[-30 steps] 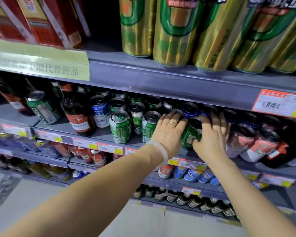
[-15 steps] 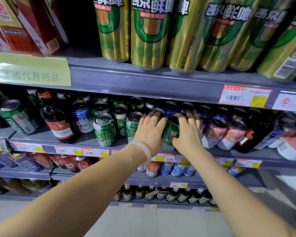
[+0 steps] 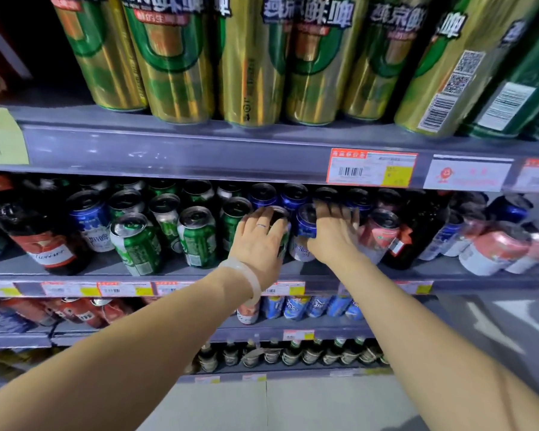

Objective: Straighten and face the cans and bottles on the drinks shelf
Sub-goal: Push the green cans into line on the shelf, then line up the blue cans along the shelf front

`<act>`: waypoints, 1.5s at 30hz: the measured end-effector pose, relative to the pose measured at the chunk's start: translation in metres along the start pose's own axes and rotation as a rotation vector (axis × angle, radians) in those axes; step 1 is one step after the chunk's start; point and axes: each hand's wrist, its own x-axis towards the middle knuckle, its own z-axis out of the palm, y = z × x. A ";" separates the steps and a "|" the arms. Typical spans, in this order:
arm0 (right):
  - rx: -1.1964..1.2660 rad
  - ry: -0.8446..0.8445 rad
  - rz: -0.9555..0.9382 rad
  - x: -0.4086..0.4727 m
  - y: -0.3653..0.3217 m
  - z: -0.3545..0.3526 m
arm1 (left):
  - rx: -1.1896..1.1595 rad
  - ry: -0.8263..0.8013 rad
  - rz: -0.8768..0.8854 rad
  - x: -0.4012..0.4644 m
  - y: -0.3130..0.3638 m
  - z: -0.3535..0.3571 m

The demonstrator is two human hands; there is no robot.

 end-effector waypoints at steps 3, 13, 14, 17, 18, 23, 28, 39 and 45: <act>-0.015 0.010 -0.002 0.004 -0.002 0.001 | 0.037 -0.037 -0.016 0.011 0.001 -0.001; 0.038 0.089 -0.040 0.013 0.002 0.008 | 0.165 -0.127 -0.073 0.047 -0.003 -0.002; 0.043 0.091 -0.039 0.012 0.001 0.008 | 0.178 -0.143 -0.073 0.046 -0.005 -0.003; 0.061 0.104 -0.040 0.010 -0.004 0.008 | 0.200 -0.165 -0.073 0.041 -0.016 -0.005; 0.075 0.109 -0.043 0.008 -0.007 0.009 | 0.207 -0.158 -0.075 0.039 -0.020 -0.005; 0.150 0.159 -0.022 0.003 -0.017 0.015 | 0.214 -0.099 -0.094 0.031 -0.038 -0.006; 0.103 0.118 -0.018 -0.004 -0.014 0.012 | 0.204 -0.088 -0.116 0.024 -0.036 -0.002; 0.303 0.321 0.111 -0.086 0.105 -0.014 | -0.293 0.039 0.391 0.031 0.114 0.030; 0.297 0.395 0.323 -0.104 0.225 -0.045 | -0.320 -0.066 0.519 0.042 0.225 0.031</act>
